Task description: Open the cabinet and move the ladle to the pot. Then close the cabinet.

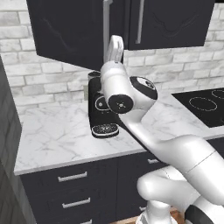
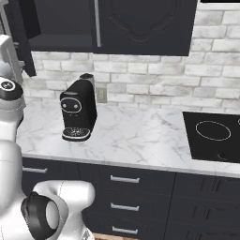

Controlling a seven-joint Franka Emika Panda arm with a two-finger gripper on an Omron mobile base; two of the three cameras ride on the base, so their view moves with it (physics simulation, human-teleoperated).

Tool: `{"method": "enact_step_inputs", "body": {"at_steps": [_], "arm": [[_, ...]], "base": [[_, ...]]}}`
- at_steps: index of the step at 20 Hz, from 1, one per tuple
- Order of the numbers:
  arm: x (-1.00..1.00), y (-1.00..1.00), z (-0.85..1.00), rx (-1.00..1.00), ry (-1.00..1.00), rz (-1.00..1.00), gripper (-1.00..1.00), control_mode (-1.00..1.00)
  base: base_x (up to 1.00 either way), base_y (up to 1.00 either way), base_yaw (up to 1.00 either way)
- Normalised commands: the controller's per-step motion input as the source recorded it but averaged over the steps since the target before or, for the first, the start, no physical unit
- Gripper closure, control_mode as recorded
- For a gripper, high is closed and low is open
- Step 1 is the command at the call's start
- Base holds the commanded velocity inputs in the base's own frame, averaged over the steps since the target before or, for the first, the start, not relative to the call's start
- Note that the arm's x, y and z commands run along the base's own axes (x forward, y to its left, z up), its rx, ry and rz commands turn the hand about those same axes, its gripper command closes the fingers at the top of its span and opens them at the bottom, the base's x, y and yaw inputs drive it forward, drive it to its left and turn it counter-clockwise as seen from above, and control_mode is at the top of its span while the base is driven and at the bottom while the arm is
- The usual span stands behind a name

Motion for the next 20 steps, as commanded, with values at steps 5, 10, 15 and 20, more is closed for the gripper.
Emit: {"method": "enact_step_inputs", "body": {"at_steps": [5, 10, 15, 20], "arm": [[0.68, -0.53, 0.02, 0.02, 0.03, -0.01, -1.0, -1.0], [0.7, -0.48, 0.09, 0.02, 0.05, -0.03, -1.0, -1.0], [0.64, -0.39, 0.21, 0.02, 0.05, -0.04, -1.0, -1.0], [0.71, -0.33, 0.28, 0.03, 0.08, -0.03, -1.0, -1.0]], "base": [[0.0, 0.0, 0.0], [0.0, 0.0, 0.0], [0.0, 0.0, 0.0], [0.0, 0.0, 0.0]]}}
